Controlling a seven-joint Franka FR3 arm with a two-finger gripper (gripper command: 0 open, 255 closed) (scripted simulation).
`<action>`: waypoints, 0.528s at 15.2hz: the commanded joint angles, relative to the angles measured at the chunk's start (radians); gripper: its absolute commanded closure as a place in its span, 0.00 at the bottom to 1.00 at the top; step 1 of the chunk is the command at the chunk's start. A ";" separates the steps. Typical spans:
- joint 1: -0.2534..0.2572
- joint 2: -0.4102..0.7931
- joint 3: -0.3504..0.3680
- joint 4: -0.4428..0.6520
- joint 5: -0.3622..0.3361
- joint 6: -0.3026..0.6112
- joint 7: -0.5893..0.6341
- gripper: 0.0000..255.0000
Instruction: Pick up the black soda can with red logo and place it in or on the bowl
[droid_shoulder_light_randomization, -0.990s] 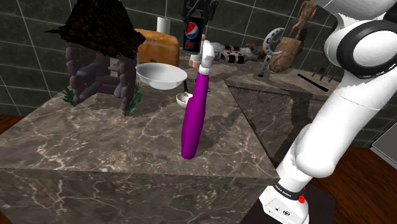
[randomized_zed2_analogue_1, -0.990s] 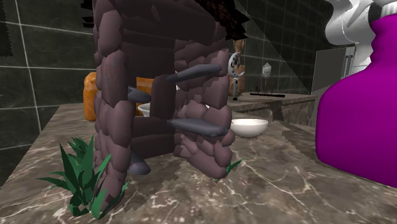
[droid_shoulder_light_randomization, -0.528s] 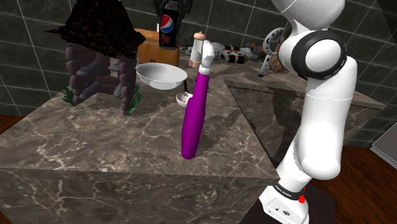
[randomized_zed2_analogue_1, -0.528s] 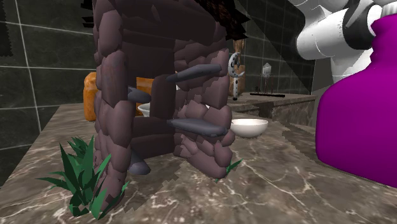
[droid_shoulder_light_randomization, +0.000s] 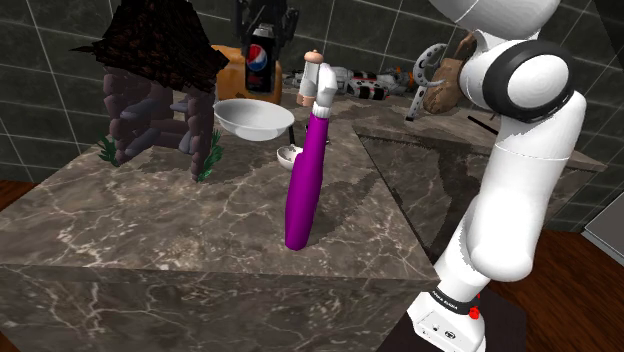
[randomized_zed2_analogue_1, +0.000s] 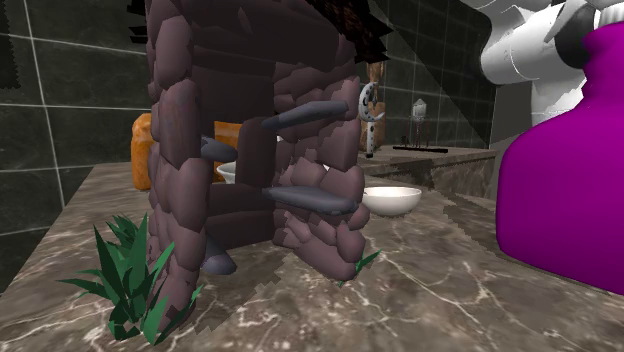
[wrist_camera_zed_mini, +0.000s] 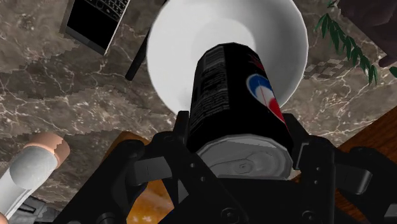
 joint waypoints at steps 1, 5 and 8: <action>-0.010 -0.029 -0.001 -0.072 0.011 0.045 0.000 1.00; -0.022 -0.069 -0.005 -0.184 0.025 0.119 -0.001 1.00; -0.028 -0.092 -0.007 -0.257 0.033 0.170 -0.001 1.00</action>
